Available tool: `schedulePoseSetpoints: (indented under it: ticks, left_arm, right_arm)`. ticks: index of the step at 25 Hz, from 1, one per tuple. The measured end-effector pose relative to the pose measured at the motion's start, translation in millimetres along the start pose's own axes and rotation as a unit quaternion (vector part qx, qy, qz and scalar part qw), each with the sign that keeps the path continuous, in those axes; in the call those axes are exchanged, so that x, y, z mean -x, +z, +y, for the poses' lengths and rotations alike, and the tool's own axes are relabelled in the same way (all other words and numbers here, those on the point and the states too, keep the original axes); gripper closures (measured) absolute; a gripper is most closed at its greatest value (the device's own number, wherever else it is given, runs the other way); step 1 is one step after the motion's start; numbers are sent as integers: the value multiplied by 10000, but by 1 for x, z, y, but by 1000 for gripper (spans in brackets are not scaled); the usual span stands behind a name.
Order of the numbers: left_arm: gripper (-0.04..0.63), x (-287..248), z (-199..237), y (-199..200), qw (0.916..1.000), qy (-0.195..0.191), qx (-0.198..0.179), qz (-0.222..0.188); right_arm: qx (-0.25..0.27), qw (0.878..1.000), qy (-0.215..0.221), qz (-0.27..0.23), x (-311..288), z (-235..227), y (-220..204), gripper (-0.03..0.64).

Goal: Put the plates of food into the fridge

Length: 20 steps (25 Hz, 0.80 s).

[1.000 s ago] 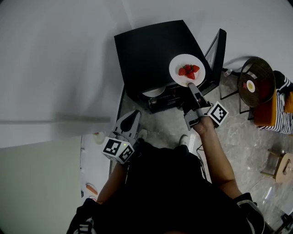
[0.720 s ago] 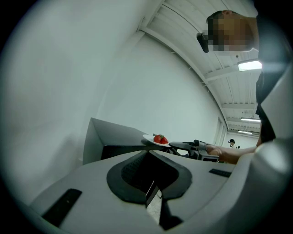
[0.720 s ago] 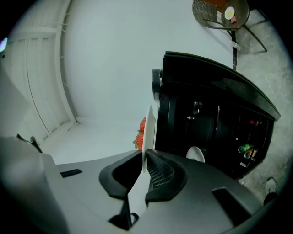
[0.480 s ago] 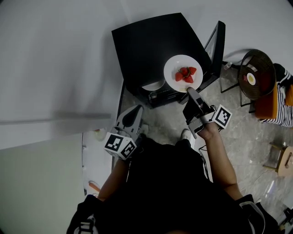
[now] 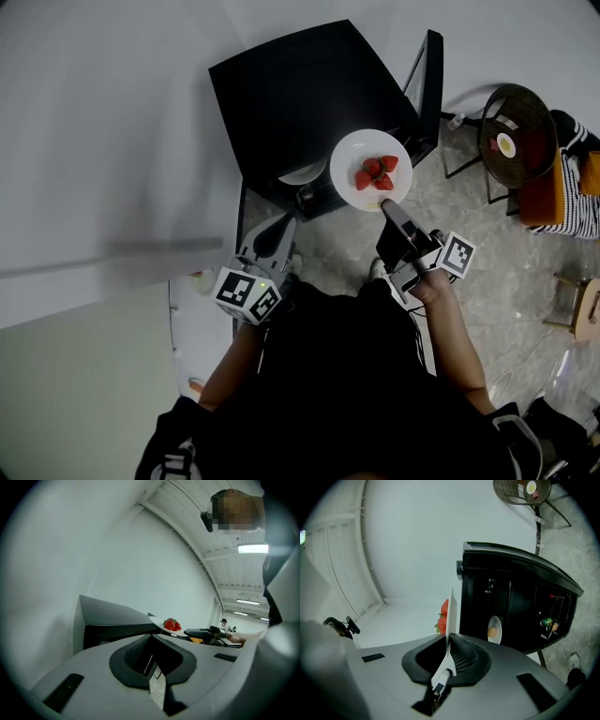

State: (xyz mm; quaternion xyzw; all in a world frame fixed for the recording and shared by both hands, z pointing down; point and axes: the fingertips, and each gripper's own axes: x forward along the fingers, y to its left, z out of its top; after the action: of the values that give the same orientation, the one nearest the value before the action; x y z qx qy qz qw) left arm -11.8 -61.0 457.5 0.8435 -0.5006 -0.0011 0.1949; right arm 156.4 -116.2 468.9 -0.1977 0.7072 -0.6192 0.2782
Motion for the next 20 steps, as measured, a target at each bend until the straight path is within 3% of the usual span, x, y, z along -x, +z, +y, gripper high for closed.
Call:
schedulePoseSetpoints:
  ticks: [8, 20]
  left_arm:
    - [571, -16, -8, -3, 9997, -235, -49, 66]
    - [571, -14, -9, -6, 9995, -226, -112, 191]
  right_arm:
    - [-19, 9996, -287, 78, 24, -23, 2, 574]
    - [34, 9961, -872, 86, 15, -119, 22, 574]
